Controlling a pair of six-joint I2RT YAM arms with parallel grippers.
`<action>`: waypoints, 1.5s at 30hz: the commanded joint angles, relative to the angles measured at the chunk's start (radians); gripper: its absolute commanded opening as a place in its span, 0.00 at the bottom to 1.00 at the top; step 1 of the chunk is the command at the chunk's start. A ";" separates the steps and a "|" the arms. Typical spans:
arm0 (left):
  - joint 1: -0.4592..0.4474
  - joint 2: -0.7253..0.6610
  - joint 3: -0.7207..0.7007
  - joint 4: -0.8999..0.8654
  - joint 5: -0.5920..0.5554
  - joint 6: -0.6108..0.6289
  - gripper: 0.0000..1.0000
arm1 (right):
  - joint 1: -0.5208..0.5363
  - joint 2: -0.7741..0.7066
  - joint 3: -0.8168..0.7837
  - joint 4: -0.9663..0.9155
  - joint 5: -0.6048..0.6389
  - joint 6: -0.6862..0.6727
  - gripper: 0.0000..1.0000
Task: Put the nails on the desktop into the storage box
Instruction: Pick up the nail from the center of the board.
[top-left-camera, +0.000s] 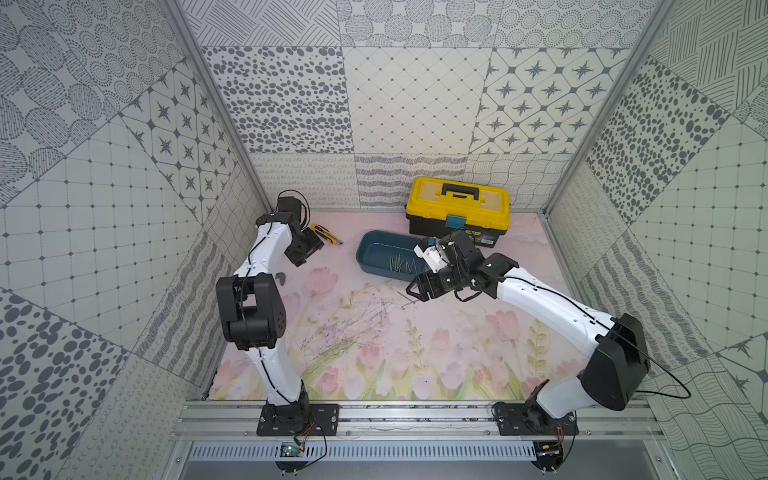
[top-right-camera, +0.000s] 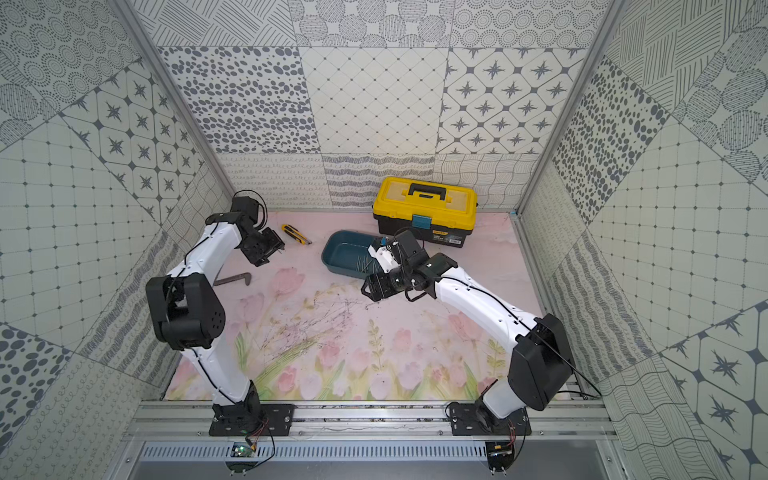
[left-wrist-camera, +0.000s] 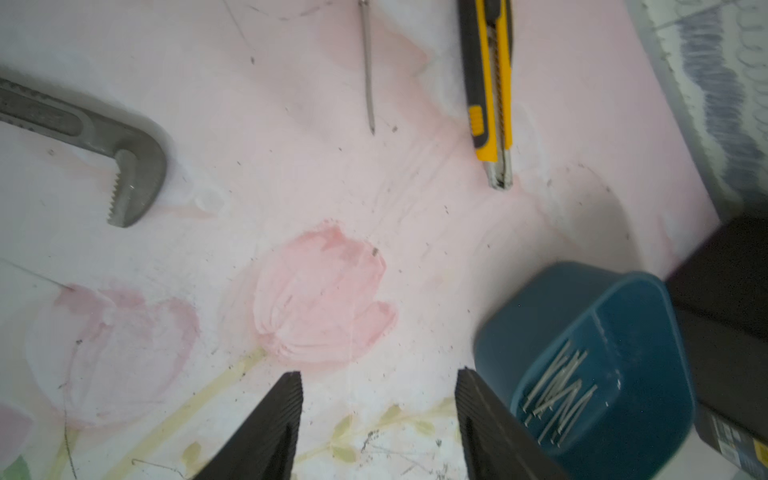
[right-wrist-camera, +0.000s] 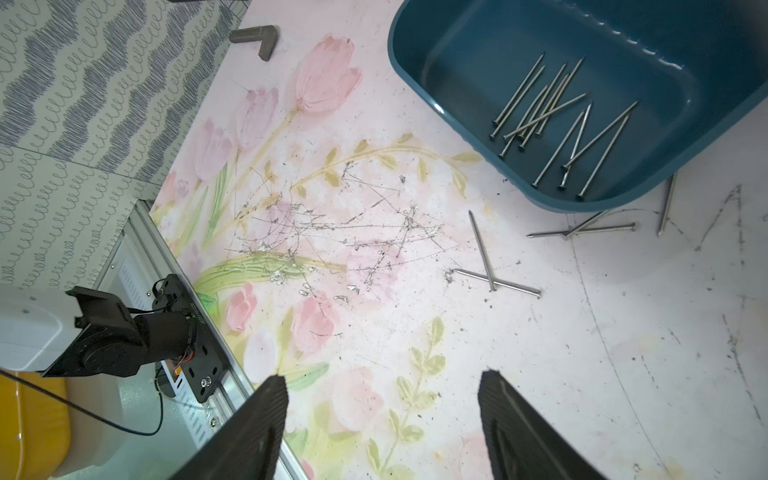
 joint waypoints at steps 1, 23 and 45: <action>0.029 0.163 0.161 -0.113 -0.137 -0.076 0.63 | 0.016 -0.048 -0.023 0.034 -0.008 0.055 0.78; 0.032 0.636 0.700 -0.191 -0.136 -0.149 0.60 | 0.051 -0.067 -0.104 0.170 -0.001 0.223 0.76; 0.042 0.812 0.805 -0.436 -0.036 -0.193 0.43 | 0.058 -0.206 -0.258 0.425 0.077 0.270 0.79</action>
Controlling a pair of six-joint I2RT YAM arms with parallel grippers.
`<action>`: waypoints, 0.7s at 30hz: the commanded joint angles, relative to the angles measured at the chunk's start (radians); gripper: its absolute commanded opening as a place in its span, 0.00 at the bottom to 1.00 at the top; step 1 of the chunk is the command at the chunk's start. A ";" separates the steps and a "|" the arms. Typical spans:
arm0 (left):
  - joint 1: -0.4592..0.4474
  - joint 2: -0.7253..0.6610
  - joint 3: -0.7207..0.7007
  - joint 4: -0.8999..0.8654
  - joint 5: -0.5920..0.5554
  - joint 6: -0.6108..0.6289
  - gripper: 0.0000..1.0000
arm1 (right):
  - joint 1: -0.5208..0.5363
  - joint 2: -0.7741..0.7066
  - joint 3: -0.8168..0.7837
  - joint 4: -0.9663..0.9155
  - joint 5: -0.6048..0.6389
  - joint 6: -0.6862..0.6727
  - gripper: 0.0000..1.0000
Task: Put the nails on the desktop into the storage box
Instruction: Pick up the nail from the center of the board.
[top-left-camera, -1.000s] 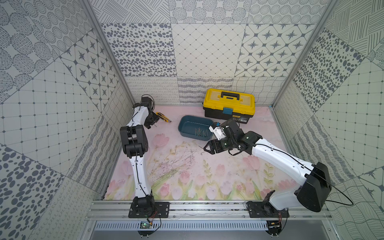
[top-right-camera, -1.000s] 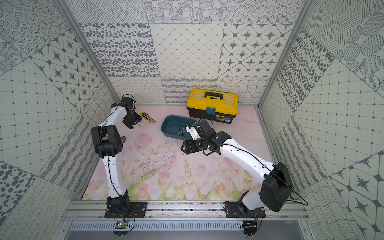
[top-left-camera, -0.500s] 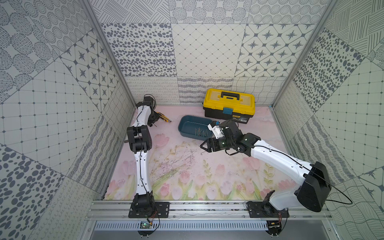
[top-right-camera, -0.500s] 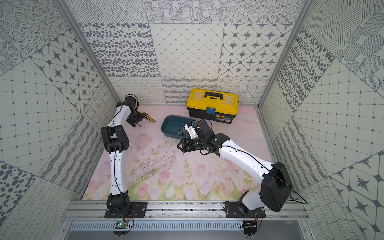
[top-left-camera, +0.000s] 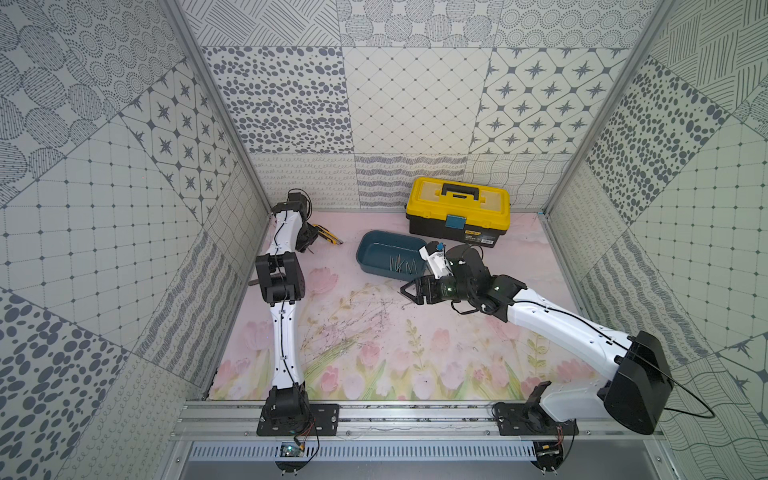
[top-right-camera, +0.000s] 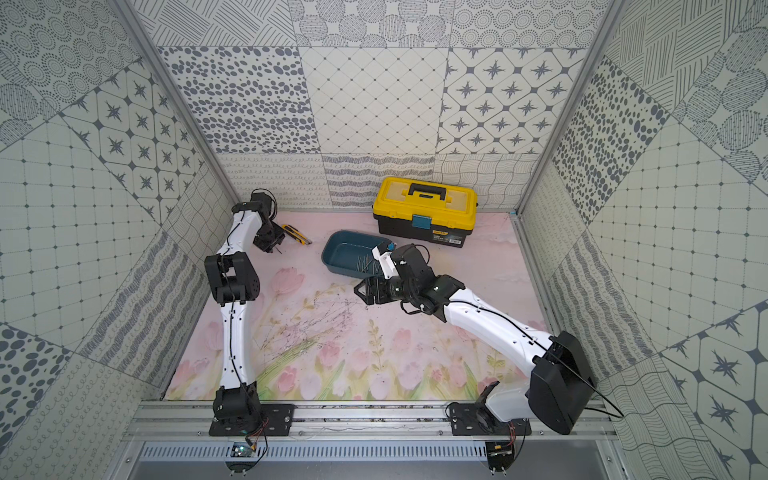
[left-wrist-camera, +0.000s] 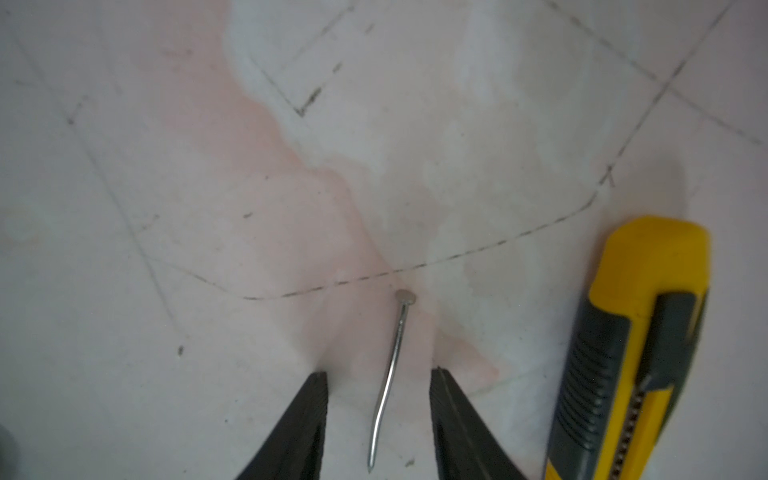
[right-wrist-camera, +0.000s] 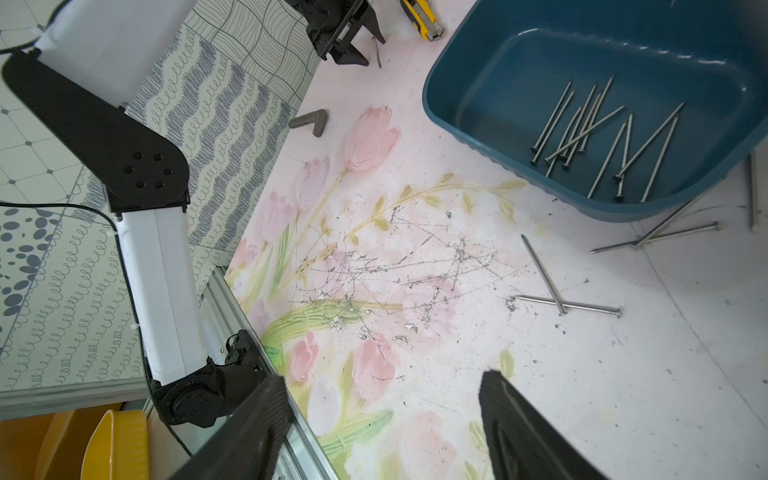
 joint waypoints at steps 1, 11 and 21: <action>0.008 0.081 -0.019 -0.214 0.112 -0.022 0.41 | 0.004 -0.066 -0.042 0.096 0.059 0.002 0.80; 0.010 0.087 0.001 -0.309 0.118 0.041 0.22 | 0.001 -0.220 -0.160 0.153 0.196 0.019 0.82; 0.007 0.073 -0.035 -0.317 0.173 0.101 0.00 | 0.001 -0.274 -0.170 0.153 0.225 0.019 0.84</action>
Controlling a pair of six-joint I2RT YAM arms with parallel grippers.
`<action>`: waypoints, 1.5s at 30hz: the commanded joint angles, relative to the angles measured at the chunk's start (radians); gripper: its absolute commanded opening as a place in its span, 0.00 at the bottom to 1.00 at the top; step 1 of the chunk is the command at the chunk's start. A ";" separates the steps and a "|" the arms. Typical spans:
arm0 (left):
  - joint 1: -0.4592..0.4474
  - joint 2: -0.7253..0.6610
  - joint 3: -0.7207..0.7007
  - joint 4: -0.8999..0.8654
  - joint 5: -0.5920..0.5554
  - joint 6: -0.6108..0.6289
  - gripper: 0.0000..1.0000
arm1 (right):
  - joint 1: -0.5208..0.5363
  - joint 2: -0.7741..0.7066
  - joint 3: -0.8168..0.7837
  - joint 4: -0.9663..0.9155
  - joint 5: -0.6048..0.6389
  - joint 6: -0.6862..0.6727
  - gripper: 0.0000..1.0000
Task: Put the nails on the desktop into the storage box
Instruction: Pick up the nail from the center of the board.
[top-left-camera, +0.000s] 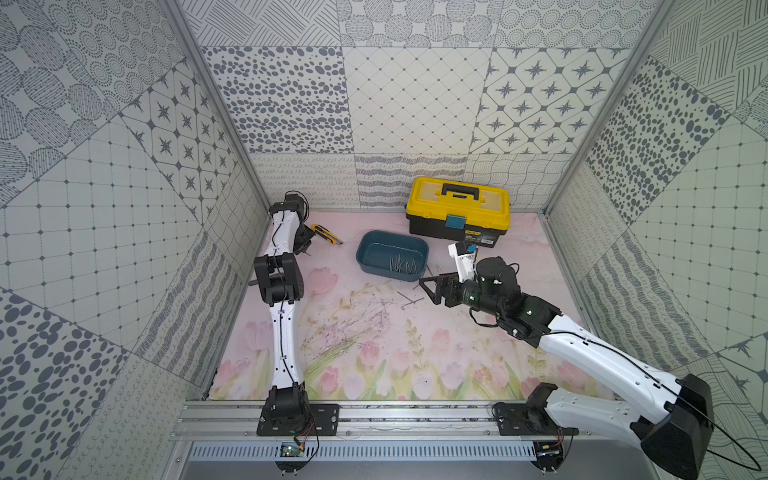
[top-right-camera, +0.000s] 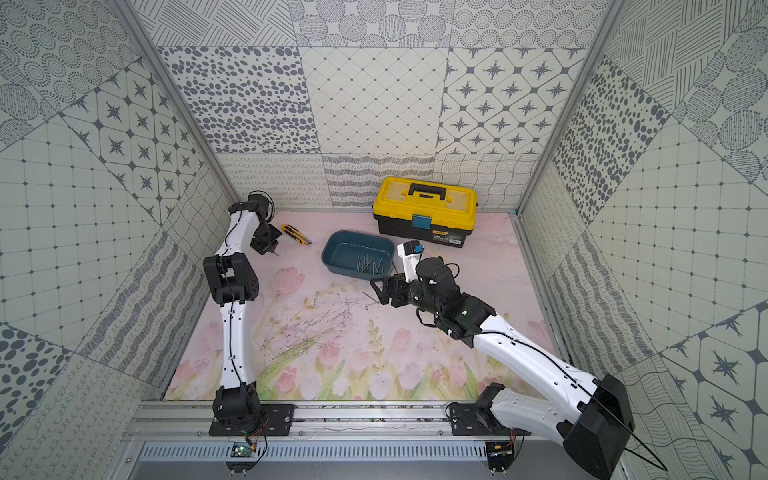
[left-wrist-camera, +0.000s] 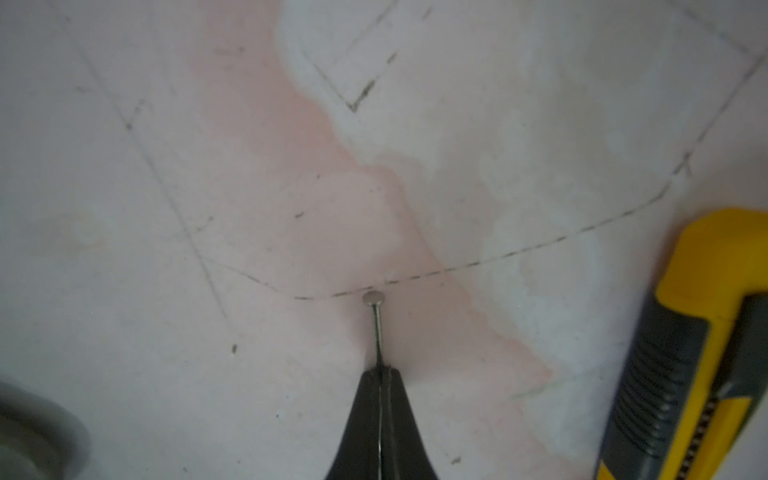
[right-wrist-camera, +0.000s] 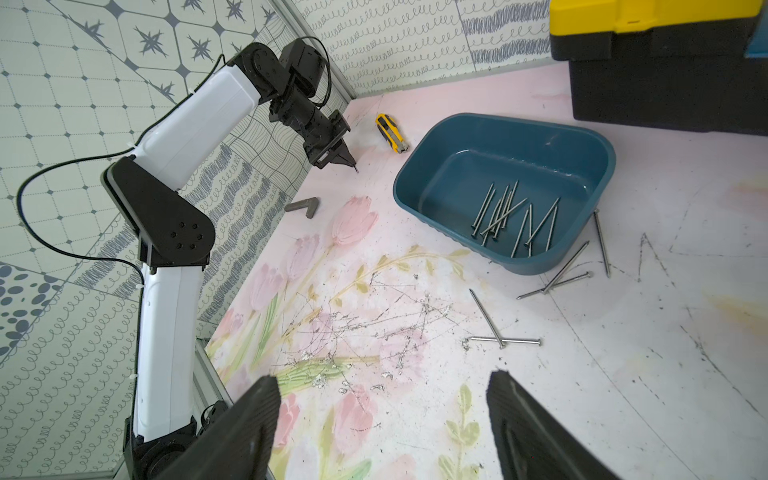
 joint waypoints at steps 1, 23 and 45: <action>-0.007 0.051 -0.081 -0.238 0.183 0.052 0.00 | 0.002 -0.026 -0.013 0.048 0.025 0.003 0.84; -0.178 -0.624 -0.883 0.127 0.285 0.057 0.00 | 0.003 0.031 0.017 0.071 -0.059 -0.030 0.84; -0.425 -1.249 -1.148 0.232 0.406 -0.014 0.00 | -0.025 0.312 0.283 -0.014 -0.553 -0.018 0.87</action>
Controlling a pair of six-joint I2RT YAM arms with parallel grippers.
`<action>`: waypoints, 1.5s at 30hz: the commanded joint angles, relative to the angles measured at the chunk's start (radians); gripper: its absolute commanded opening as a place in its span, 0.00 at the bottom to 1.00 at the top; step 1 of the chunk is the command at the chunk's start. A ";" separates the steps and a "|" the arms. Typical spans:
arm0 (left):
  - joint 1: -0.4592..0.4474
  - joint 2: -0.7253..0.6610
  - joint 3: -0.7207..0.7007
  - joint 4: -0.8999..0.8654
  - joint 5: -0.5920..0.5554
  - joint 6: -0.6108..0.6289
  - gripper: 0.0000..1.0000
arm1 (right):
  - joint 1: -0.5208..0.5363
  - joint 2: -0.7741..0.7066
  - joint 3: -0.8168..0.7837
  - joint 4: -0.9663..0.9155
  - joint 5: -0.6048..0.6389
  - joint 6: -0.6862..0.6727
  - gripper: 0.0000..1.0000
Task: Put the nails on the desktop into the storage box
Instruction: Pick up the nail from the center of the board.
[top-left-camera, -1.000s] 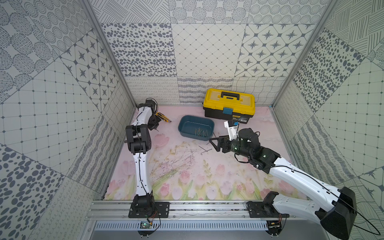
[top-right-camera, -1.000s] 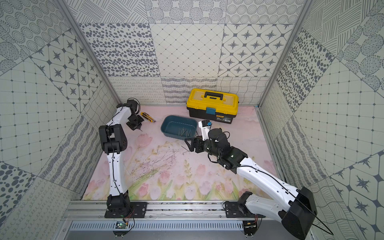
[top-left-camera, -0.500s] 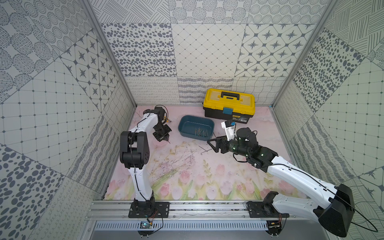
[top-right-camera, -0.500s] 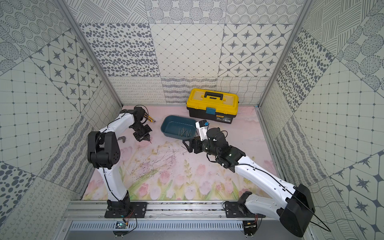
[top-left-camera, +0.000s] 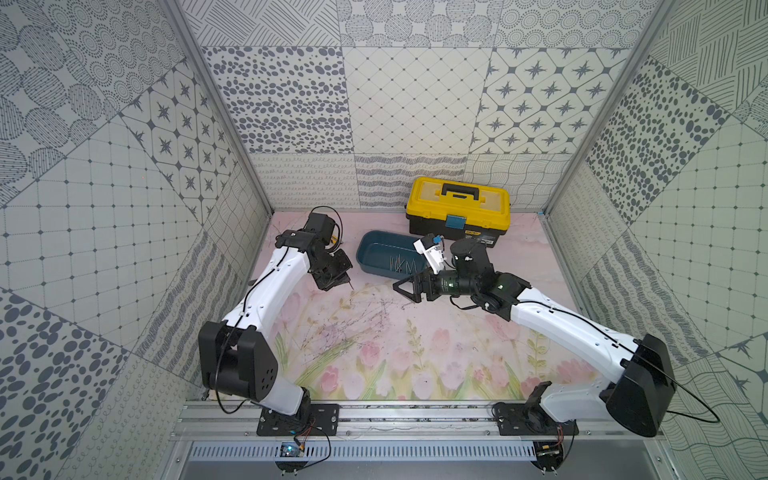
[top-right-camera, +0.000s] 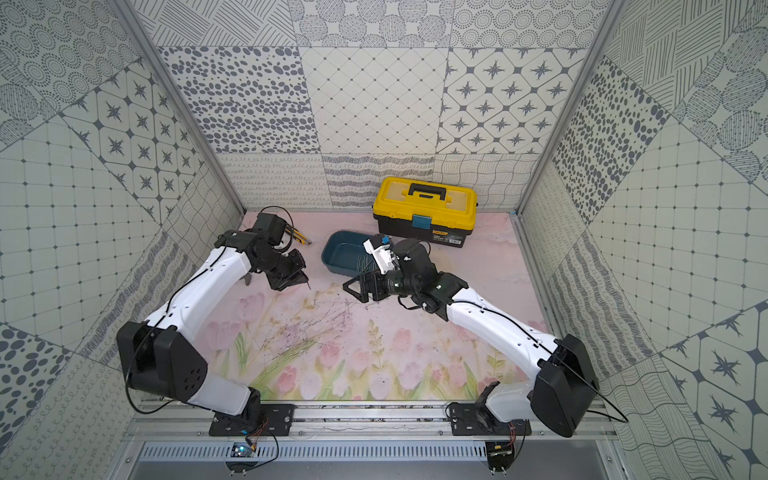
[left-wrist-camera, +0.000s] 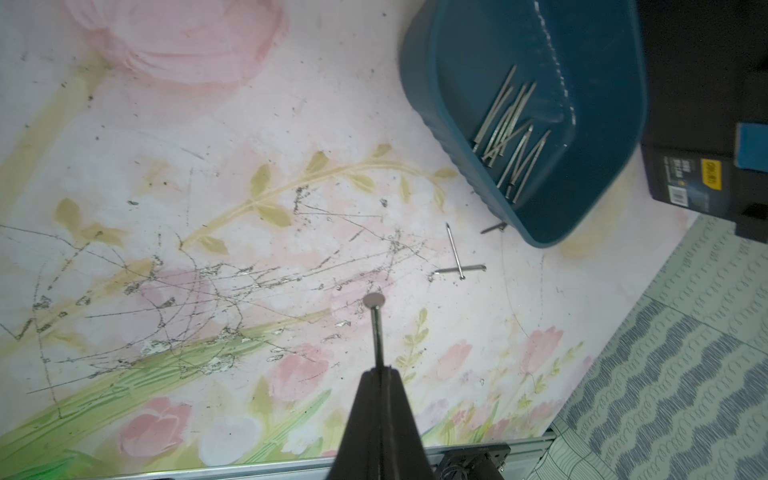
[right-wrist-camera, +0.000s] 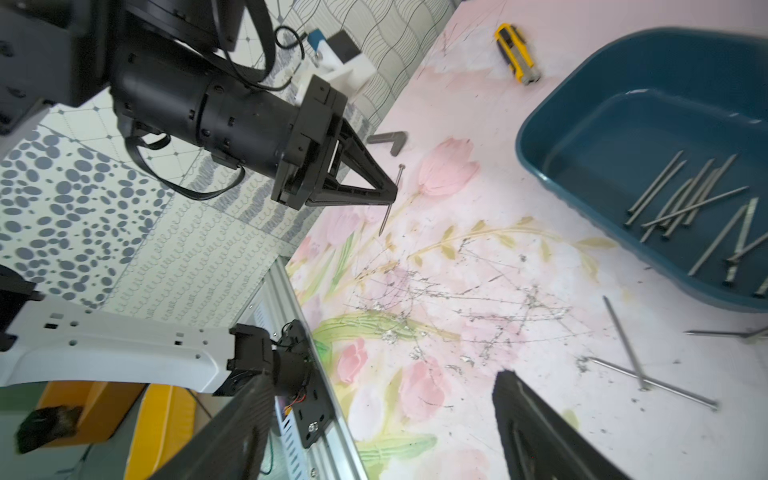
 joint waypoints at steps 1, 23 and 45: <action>-0.078 -0.076 0.018 0.062 0.087 -0.007 0.00 | -0.021 0.027 0.062 0.008 -0.138 0.045 0.87; -0.125 -0.104 0.016 0.217 0.721 0.102 0.00 | -0.060 -0.255 -0.117 0.052 0.041 -0.832 0.90; -0.108 -0.093 -0.176 0.878 0.931 -0.506 0.00 | -0.002 -0.285 -0.081 0.100 0.155 -0.948 0.83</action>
